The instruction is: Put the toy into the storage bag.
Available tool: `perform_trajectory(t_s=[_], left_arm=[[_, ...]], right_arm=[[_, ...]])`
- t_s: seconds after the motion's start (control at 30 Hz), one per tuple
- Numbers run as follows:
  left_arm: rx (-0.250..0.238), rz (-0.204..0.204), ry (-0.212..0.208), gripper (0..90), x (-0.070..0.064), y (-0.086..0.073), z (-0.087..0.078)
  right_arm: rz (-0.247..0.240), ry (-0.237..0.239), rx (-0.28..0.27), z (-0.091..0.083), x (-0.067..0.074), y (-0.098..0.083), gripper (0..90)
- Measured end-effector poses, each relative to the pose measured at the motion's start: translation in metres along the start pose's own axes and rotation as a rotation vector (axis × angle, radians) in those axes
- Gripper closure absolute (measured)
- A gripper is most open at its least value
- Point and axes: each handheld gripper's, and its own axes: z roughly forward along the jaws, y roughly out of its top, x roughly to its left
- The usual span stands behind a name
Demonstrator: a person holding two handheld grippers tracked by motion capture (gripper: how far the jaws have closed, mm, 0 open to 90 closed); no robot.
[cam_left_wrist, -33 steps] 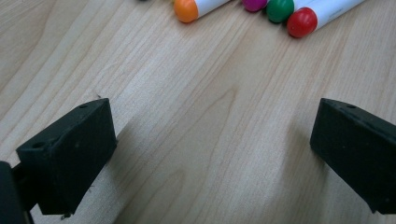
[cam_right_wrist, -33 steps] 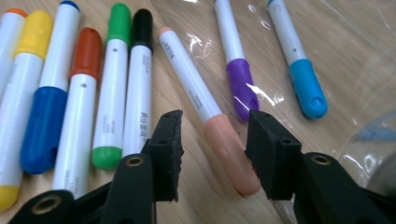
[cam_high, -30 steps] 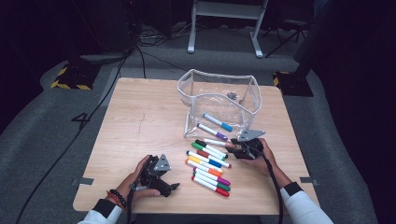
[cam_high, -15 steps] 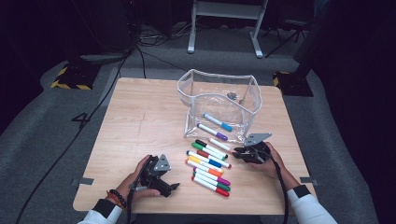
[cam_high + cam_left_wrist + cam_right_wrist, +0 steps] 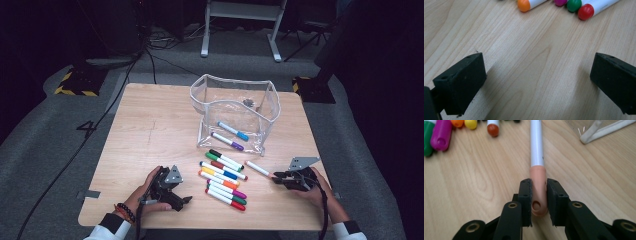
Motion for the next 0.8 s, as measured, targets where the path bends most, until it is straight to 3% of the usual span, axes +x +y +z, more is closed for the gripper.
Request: perform_trajectory(t_s=[0.17, 0.3, 0.5, 0.8], left_arm=[[0.001, 0.000, 0.000, 0.6, 0.000, 0.000, 0.000], [0.000, 0.000, 0.000, 0.6, 0.000, 0.000, 0.000], [0.001, 0.001, 0.000, 0.6, 0.000, 0.000, 0.000], [0.001, 0.001, -0.001, 0.5, 0.000, 0.000, 0.000]], right_arm=[[0.005, -0.005, 0.000, 0.002, 0.002, 0.002, 59.5], [0.001, -0.006, -0.016, 0.012, 0.001, 0.010, 57.4], [-0.021, 0.005, -0.033, 0.018, 0.001, 0.015, 73.3], [-0.061, -0.040, -0.011, 0.009, 0.003, 0.013, 74.3]])
